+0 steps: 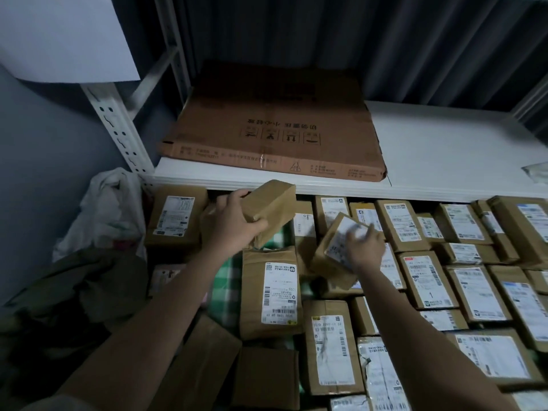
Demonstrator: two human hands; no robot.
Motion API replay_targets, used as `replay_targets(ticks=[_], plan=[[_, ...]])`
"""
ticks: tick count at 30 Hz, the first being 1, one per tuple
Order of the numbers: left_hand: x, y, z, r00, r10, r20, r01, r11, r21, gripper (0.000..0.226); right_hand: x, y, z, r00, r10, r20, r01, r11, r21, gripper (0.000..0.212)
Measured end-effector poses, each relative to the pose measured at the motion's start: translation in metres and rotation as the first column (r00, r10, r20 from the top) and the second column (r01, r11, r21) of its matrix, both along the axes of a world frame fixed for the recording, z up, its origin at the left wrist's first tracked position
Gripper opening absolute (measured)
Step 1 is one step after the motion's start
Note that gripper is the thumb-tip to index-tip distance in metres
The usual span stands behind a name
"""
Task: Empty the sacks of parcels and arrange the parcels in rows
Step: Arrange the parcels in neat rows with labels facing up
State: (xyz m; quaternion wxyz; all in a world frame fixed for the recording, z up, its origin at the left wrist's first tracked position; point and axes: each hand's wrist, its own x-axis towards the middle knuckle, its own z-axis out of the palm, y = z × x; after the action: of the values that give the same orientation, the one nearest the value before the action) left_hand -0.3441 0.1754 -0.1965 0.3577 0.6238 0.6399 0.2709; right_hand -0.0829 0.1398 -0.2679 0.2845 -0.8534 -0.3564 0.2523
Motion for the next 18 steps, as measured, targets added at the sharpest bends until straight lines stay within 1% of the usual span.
replay_targets(ticks=[1, 2, 3, 5, 6, 8, 10, 11, 12, 13, 14, 15, 16, 17, 18], plan=[[0.002, -0.004, 0.001, 0.998, -0.033, -0.052, 0.035, 0.998, 0.051, 0.076, -0.009, 0.001, 0.009, 0.997, 0.058, 0.054, -0.062, 0.996, 0.063, 0.062], [0.005, -0.007, 0.002, 0.993, -0.056, -0.101, 0.066, 0.993, 0.098, 0.076, -0.021, 0.003, 0.018, 0.991, 0.12, 0.061, -0.127, 0.983, 0.129, 0.06], [0.007, -0.01, 0.001, 0.987, -0.078, -0.143, 0.099, 0.984, 0.151, 0.078, -0.033, 0.006, 0.028, 0.984, 0.176, 0.017, -0.176, 0.966, 0.19, 0.057], [0.01, -0.013, 0.0, 0.968, -0.115, -0.222, 0.171, 0.952, 0.254, 0.084, -0.058, 0.011, 0.046, 0.941, 0.284, -0.184, -0.228, 0.934, 0.275, 0.054], [0.01, -0.013, -0.002, 0.955, -0.119, -0.271, 0.2, 0.936, 0.291, 0.087, -0.071, 0.012, 0.054, 0.897, 0.328, -0.296, -0.248, 0.929, 0.276, 0.057], [0.009, -0.015, -0.008, 0.912, -0.127, -0.391, 0.28, 0.888, 0.365, 0.094, -0.089, 0.017, 0.062, 0.773, 0.334, -0.539, -0.245, 0.941, 0.232, 0.067], [0.008, -0.02, -0.011, 0.861, -0.129, -0.492, 0.377, 0.811, 0.447, 0.099, -0.102, 0.026, 0.061, 0.584, 0.247, -0.773, -0.199, 0.967, 0.158, 0.079], [0.008, -0.023, -0.012, 0.836, -0.144, -0.53, 0.433, 0.767, 0.473, 0.1, -0.106, 0.03, 0.058, 0.506, 0.2, -0.839, -0.178, 0.976, 0.126, 0.09], [0.004, -0.024, -0.014, 0.802, -0.166, -0.574, 0.495, 0.724, 0.481, 0.1, -0.111, 0.035, 0.054, 0.47, 0.174, -0.865, -0.185, 0.978, 0.097, 0.101], [0.004, -0.027, -0.015, 0.757, -0.224, -0.614, 0.565, 0.695, 0.444, 0.101, -0.11, 0.036, 0.047, 0.459, 0.154, -0.875, -0.176, 0.981, 0.081, 0.11], [0.0, -0.027, -0.017, 0.722, -0.289, -0.629, 0.61, 0.696, 0.38, 0.101, -0.108, 0.041, 0.035, 0.459, 0.141, -0.877, -0.159, 0.984, 0.076, 0.117], [-0.005, -0.027, -0.017, 0.697, -0.366, -0.617, 0.628, 0.726, 0.279, 0.101, -0.109, 0.043, 0.031, 0.471, 0.12, -0.874, -0.127, 0.99, 0.068, 0.119], [-0.008, -0.027, -0.018, 0.7, -0.42, -0.578, 0.618, 0.761, 0.197, 0.1, -0.107, 0.041, 0.032, 0.452, 0.114, -0.885, -0.085, 0.993, 0.085, 0.112], [-0.012, -0.026, -0.018, 0.738, -0.423, -0.526, 0.571, 0.806, 0.153, 0.099, -0.104, 0.039, 0.03, 0.435, 0.118, -0.893, -0.049, 0.993, 0.107, 0.096], [-0.018, -0.024, -0.021, 0.798, -0.378, -0.468, 0.487, 0.863, 0.133, 0.096, -0.102, 0.041, 0.028, 0.424, 0.131, -0.896, -0.045, 0.991, 0.123, 0.079]])
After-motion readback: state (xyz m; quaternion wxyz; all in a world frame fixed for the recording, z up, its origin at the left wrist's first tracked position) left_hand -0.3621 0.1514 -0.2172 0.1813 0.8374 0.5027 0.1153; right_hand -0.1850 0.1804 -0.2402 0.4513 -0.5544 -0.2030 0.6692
